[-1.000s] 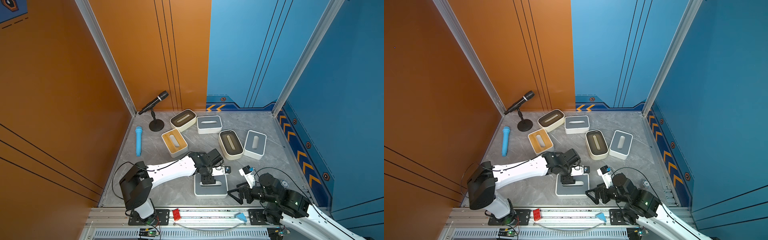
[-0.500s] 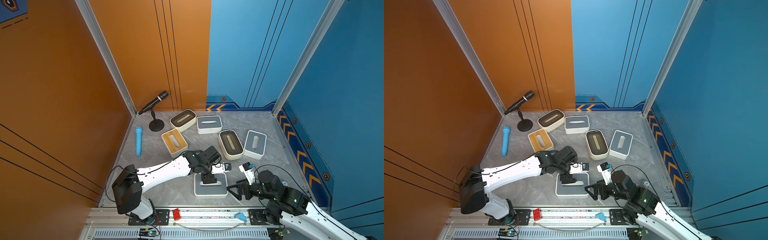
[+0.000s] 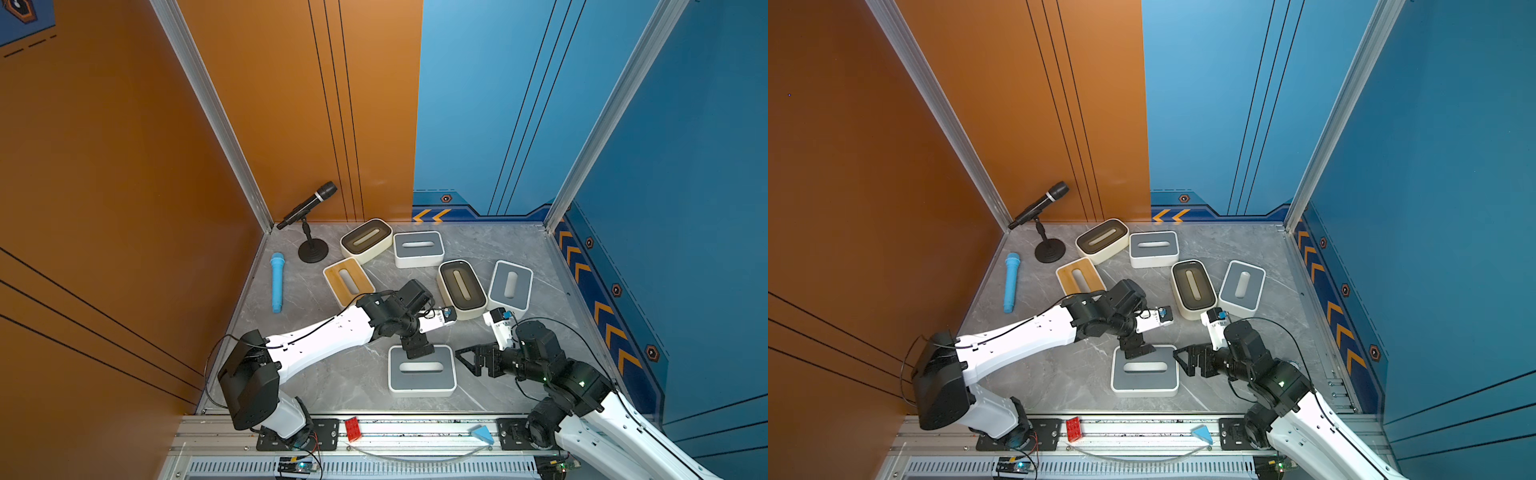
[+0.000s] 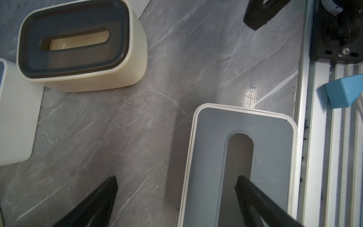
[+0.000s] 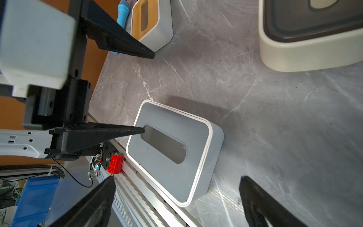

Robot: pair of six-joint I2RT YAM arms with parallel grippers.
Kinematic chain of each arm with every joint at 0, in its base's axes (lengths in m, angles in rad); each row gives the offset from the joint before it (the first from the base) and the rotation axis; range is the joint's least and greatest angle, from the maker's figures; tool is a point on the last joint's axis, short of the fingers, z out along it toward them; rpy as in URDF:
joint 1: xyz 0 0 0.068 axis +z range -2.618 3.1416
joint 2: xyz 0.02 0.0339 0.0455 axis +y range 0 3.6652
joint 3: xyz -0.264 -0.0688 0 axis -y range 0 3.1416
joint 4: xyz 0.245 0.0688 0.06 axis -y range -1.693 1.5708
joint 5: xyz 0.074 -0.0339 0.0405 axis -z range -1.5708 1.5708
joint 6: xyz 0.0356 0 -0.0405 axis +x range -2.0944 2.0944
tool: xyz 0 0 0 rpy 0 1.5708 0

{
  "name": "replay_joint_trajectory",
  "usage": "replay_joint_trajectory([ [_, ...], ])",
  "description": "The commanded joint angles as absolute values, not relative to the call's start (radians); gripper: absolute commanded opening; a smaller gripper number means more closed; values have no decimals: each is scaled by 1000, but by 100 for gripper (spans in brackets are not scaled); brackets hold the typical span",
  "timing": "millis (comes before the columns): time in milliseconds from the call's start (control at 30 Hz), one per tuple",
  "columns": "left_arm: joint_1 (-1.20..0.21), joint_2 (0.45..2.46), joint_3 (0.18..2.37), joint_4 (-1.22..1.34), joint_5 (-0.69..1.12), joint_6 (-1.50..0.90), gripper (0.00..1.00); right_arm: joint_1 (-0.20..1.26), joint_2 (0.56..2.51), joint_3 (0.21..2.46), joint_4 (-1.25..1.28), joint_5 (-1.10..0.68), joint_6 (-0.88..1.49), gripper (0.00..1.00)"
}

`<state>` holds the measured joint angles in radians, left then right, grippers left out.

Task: Stack the tissue boxes
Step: Pick up the tissue box from the center of the board.

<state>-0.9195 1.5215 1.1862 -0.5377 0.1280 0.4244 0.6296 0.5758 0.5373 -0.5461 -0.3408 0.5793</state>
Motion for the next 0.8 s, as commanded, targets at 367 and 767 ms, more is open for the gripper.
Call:
replay_joint_trajectory([
  [367,-771,1528,1290,-488,-64,209,97,552,727,642,-373,-297,459,100],
  [767,-557,1543,1358,-546,-390,-78,96,691,931,787,-232,11,326,100],
])
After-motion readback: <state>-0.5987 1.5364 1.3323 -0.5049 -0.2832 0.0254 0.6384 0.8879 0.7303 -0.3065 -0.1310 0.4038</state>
